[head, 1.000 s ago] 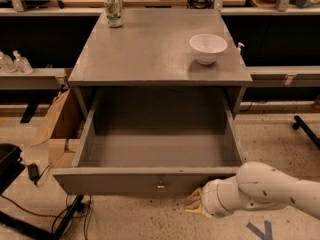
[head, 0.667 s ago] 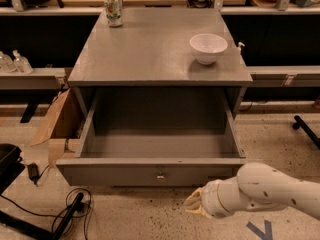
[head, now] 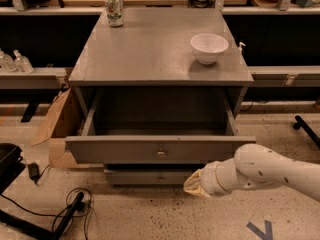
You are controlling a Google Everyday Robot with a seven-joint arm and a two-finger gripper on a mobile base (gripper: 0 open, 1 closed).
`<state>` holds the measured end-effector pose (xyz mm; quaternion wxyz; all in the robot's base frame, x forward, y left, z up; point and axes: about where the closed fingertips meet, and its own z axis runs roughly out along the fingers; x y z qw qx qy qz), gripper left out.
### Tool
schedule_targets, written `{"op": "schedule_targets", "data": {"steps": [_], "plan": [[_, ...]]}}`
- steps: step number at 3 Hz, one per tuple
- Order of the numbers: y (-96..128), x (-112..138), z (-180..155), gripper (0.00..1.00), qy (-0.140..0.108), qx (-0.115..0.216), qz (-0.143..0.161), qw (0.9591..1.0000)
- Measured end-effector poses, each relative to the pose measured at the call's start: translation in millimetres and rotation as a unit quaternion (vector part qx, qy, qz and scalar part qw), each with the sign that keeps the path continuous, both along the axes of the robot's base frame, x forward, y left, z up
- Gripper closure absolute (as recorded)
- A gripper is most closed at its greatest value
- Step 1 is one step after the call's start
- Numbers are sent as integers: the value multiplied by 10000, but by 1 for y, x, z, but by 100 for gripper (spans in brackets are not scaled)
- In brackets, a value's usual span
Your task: Close top drawer
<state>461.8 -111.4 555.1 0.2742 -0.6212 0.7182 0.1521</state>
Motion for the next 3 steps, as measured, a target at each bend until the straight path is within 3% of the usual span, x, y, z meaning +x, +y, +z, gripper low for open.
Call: {"op": "schedule_targets", "data": {"steps": [2, 3], "plan": [[-6, 88, 31, 100, -428, -70, -71, 9990], [-5, 92, 32, 100, -447, -69, -77, 9989]]}}
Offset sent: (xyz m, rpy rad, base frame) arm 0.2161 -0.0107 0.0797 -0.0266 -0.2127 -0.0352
